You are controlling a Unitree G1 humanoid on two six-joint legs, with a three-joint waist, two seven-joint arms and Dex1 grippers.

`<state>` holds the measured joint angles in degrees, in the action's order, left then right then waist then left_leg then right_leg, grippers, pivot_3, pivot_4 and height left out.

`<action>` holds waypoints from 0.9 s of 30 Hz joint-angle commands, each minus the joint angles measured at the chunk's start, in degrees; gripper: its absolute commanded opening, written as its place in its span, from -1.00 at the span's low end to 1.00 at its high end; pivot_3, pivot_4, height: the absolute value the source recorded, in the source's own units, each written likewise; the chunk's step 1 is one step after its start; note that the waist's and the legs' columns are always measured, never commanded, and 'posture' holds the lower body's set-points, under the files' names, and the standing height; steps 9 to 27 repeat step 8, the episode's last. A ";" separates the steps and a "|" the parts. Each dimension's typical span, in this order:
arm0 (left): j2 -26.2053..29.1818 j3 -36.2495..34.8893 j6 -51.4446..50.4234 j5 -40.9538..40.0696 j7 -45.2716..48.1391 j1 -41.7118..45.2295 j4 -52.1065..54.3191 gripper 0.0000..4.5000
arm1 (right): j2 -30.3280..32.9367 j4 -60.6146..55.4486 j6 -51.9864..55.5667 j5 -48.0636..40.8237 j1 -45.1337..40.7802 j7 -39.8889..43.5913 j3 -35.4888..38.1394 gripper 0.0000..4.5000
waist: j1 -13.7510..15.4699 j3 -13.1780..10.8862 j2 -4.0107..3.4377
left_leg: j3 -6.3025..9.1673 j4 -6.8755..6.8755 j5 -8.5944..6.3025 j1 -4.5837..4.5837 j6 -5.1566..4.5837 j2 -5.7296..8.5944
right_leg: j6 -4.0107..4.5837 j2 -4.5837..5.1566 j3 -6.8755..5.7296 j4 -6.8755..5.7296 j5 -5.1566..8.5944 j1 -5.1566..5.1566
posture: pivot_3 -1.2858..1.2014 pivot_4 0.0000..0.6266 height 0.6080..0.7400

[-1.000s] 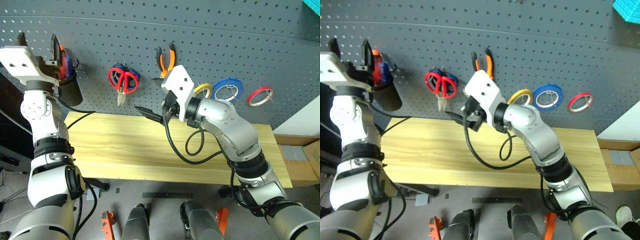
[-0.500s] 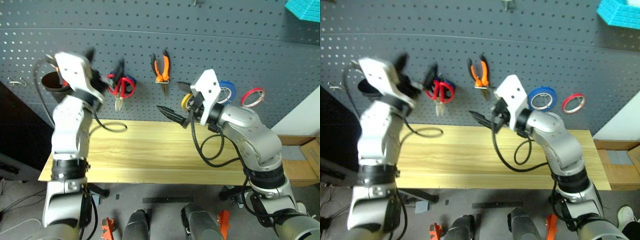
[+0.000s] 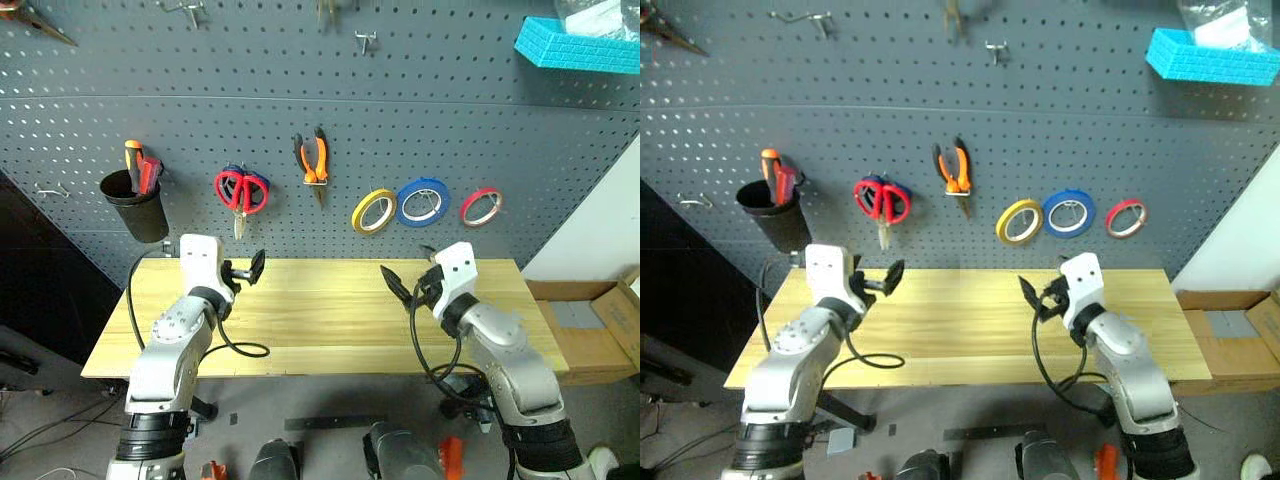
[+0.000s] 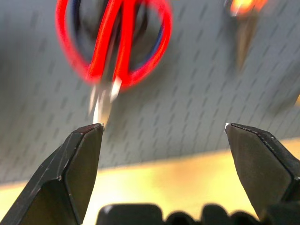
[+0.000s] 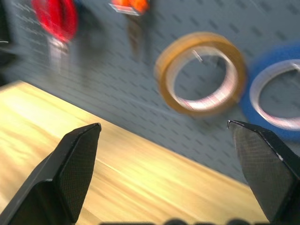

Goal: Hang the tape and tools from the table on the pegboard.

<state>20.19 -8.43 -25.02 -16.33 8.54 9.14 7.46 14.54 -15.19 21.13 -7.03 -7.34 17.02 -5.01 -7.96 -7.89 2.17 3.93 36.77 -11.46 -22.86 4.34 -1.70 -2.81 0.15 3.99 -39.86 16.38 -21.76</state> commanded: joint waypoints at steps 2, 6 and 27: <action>-0.90 -3.22 5.55 3.02 -2.40 -2.11 -2.62 0.97 | -0.36 8.66 -11.07 4.18 1.68 -4.47 2.96 1.00 | 0.04 0.29 -0.04 | 0.00 -0.04 -0.01 0.24 0.00 -0.02 | 0.25 0.00 0.00 0.26 0.13 0.33 | -0.02 -0.87 1.00; -2.90 -3.84 8.96 5.21 -4.52 -4.31 -3.76 0.97 | -0.91 16.20 -16.73 4.39 1.80 -5.96 5.16 1.00 | 0.42 0.96 -0.05 | -0.05 -0.08 -0.02 0.17 -0.03 -0.01 | -0.10 0.03 0.07 0.48 -0.10 0.37 | -0.01 -0.86 1.00; -3.51 -3.49 10.36 6.56 -5.16 -4.97 -3.89 0.97 | -0.74 18.48 -18.37 3.84 2.18 -4.84 5.50 1.00 | 0.55 1.06 -0.05 | -0.07 -0.24 -0.04 0.18 -0.05 -0.01 | -0.15 0.03 0.08 0.61 -0.13 0.37 | -0.01 -0.85 1.00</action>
